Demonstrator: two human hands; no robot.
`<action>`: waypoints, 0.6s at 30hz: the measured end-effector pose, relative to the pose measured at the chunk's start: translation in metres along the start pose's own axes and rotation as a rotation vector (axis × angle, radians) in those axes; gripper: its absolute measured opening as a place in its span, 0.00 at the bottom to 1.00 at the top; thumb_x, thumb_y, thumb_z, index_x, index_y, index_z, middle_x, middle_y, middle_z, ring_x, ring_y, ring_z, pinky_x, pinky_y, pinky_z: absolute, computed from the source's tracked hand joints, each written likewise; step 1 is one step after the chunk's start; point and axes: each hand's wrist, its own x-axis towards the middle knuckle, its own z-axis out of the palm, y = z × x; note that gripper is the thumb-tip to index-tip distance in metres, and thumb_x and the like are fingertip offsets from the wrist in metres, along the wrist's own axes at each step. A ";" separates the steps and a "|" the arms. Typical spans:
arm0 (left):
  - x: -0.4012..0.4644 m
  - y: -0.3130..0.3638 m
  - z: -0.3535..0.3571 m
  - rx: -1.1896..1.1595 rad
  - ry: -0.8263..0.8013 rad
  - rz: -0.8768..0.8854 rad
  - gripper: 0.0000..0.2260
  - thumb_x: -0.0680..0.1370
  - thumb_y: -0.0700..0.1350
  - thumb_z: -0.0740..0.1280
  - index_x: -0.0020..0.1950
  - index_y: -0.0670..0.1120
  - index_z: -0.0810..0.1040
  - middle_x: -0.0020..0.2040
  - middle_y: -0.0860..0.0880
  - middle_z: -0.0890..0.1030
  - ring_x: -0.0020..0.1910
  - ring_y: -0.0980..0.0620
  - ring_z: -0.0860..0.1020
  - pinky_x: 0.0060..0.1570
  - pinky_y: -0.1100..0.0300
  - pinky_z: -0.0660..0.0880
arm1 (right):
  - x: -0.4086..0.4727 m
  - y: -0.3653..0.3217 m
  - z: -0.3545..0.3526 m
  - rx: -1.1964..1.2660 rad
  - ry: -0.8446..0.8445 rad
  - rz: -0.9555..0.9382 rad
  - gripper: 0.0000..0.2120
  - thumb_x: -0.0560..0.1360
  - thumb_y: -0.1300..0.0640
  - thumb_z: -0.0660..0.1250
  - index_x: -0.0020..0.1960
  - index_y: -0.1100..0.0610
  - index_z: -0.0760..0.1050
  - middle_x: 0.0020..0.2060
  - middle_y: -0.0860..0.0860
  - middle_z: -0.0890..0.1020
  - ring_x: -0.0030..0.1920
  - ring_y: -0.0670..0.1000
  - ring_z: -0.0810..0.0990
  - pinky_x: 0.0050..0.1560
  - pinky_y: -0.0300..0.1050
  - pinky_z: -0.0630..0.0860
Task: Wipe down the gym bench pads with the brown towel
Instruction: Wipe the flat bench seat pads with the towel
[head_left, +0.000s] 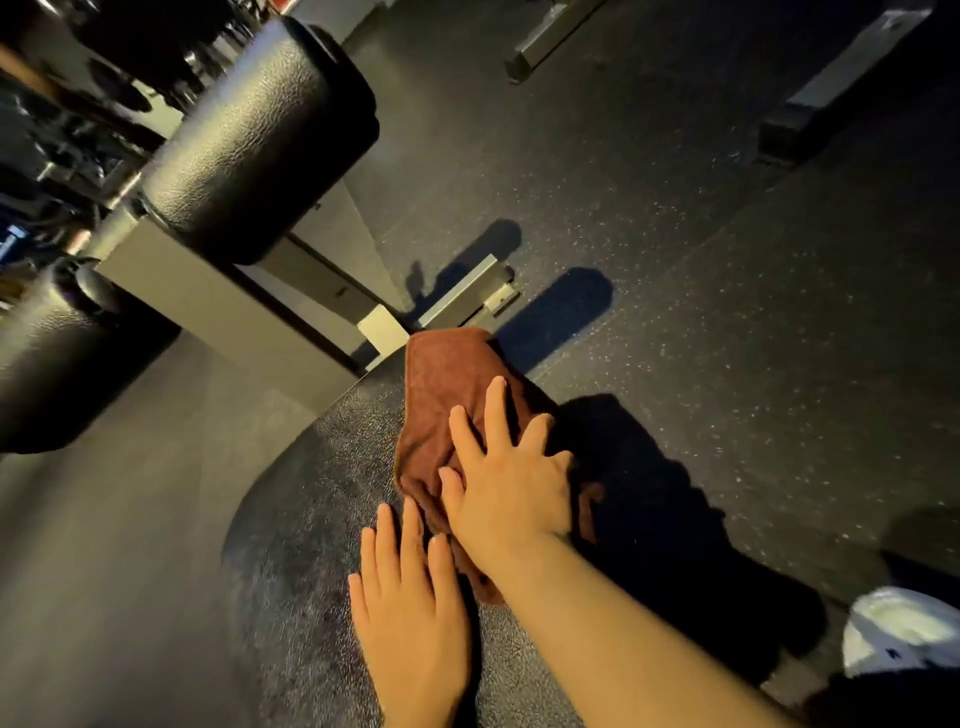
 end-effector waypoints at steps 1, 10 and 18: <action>0.002 0.000 0.001 -0.002 0.012 -0.008 0.34 0.69 0.68 0.35 0.74 0.64 0.52 0.78 0.62 0.50 0.79 0.59 0.46 0.76 0.54 0.42 | 0.007 -0.003 0.000 0.009 -0.004 0.015 0.31 0.83 0.41 0.48 0.80 0.49 0.39 0.77 0.60 0.33 0.74 0.72 0.49 0.65 0.68 0.67; 0.006 0.004 0.004 -0.013 0.053 -0.033 0.35 0.70 0.68 0.36 0.75 0.61 0.54 0.75 0.62 0.53 0.79 0.57 0.52 0.75 0.56 0.44 | 0.063 -0.014 -0.003 0.037 0.038 0.081 0.33 0.83 0.40 0.51 0.80 0.51 0.40 0.76 0.66 0.37 0.72 0.72 0.56 0.62 0.70 0.68; 0.008 -0.003 0.005 -0.005 0.077 0.005 0.38 0.74 0.66 0.38 0.77 0.52 0.65 0.79 0.52 0.62 0.79 0.54 0.56 0.75 0.55 0.52 | 0.023 -0.007 0.002 0.049 0.019 0.051 0.34 0.83 0.40 0.51 0.80 0.51 0.38 0.76 0.64 0.35 0.72 0.73 0.56 0.62 0.70 0.69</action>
